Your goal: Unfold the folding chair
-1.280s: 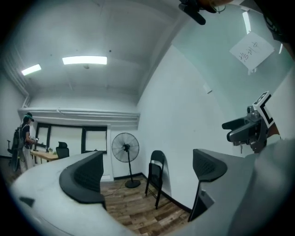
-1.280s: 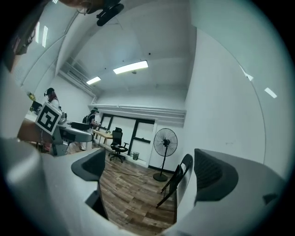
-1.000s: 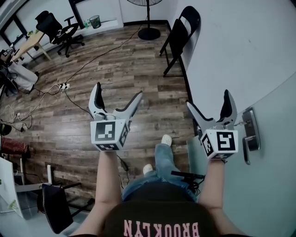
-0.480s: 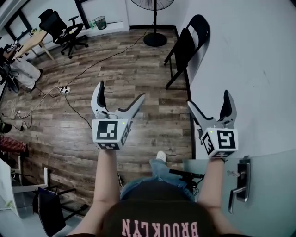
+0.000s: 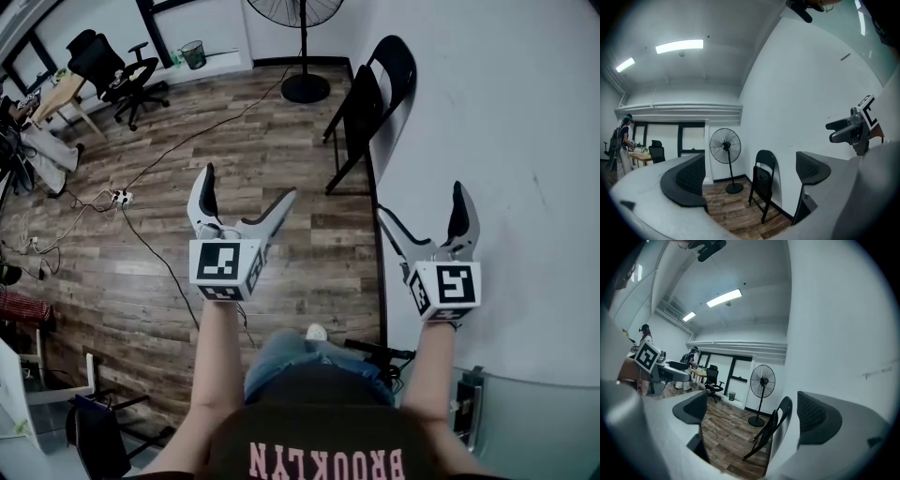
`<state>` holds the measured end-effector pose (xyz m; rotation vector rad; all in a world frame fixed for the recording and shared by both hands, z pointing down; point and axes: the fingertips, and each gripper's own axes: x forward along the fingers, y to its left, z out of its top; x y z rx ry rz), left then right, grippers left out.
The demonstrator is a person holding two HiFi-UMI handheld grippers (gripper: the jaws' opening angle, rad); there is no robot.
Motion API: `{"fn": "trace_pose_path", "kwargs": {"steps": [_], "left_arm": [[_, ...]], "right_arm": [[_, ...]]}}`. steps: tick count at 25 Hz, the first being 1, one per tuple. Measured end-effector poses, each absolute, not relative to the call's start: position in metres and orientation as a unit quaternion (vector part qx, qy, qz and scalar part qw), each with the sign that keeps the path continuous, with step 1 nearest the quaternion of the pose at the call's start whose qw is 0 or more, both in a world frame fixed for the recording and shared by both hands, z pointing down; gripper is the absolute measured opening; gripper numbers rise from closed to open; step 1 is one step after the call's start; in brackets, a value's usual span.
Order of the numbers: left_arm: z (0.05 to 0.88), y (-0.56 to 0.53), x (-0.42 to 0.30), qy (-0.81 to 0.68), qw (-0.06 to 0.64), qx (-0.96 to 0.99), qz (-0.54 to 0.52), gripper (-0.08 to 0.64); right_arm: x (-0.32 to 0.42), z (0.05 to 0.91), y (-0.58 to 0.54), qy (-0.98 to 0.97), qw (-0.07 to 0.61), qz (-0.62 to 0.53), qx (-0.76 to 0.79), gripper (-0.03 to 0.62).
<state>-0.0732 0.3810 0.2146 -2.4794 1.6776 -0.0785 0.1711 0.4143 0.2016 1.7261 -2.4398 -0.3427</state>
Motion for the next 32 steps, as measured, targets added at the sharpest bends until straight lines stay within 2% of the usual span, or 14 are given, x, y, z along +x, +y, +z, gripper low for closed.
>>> {"fn": "trace_pose_path", "kwargs": {"steps": [18, 32], "left_arm": [[0.235, 0.290, -0.047, 0.543, 0.072, -0.836, -0.049, 0.571], [0.259, 0.091, -0.022, 0.512, 0.047, -0.856, -0.050, 0.571]], "right_arm": [[0.208, 0.228, 0.353, -0.794, 0.065, -0.089, 0.598, 0.572], [0.234, 0.247, 0.177, -0.767, 0.067, -0.053, 0.636, 0.571]]}}
